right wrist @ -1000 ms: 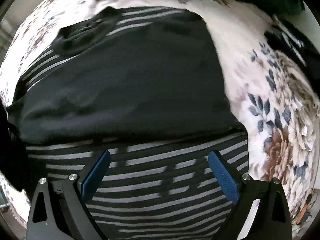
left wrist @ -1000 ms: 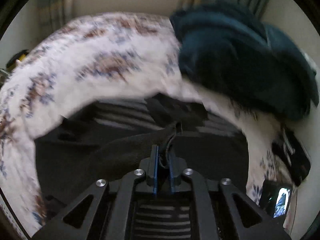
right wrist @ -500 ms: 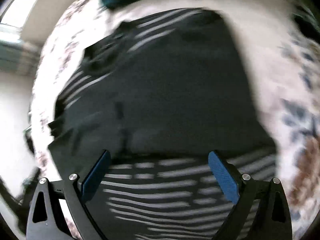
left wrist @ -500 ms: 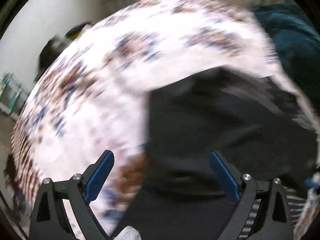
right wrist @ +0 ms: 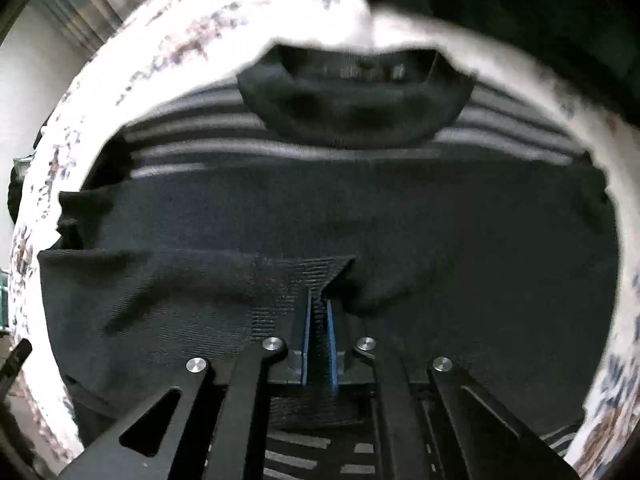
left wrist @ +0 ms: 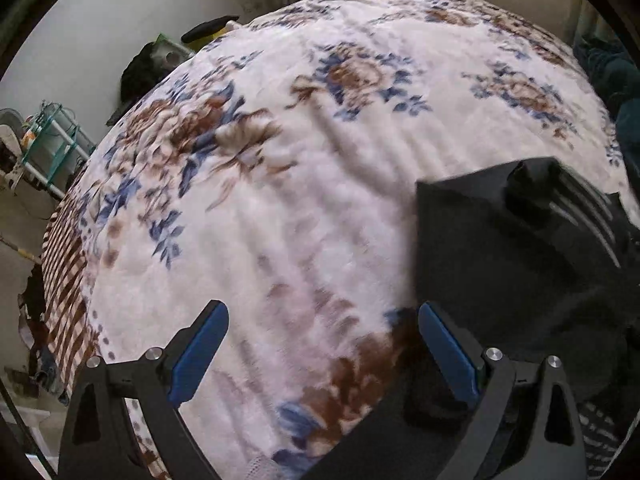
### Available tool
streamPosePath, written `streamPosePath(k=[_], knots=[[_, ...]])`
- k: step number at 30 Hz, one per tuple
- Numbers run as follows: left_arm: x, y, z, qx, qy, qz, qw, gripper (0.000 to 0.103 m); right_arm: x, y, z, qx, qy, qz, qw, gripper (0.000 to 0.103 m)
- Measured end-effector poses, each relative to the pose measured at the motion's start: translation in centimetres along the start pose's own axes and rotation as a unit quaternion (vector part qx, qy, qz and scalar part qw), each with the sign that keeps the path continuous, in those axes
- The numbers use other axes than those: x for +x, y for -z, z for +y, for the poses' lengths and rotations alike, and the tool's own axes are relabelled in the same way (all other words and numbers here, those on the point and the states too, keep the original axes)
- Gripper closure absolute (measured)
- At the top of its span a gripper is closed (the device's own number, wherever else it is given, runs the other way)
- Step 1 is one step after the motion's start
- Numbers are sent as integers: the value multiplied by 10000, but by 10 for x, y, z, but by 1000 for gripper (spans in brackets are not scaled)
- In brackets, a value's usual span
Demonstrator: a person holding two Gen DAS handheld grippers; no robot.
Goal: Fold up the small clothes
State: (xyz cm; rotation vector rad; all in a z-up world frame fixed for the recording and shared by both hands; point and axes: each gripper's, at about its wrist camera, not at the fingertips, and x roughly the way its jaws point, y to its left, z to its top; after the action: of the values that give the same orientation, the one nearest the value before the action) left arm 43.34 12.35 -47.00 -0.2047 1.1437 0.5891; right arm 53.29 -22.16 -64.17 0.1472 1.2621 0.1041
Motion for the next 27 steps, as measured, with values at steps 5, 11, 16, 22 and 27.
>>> streamPosePath(k=[5, 11, 16, 22, 27], knots=[[-8, -17, -18, 103, 230, -210, 9995, 6, -59, -5, -39, 532, 29, -641, 9965, 97], [2, -30, -74, 559, 517, -232, 9968, 6, -83, -10, -136, 1370, 556, -707, 9865, 97], [18, -39, -121, 919, 583, -208, 9938, 6, -68, -10, -203, 1917, 996, -480, 9752, 97], [44, -49, -148, 1278, 336, -150, 9911, 5, -48, -11, -225, 1705, 1259, -255, 9770, 97], [49, -44, -126, 1011, 353, 28, 9942, 6, -25, -17, -223, 1369, 1390, 627, 9788, 91]])
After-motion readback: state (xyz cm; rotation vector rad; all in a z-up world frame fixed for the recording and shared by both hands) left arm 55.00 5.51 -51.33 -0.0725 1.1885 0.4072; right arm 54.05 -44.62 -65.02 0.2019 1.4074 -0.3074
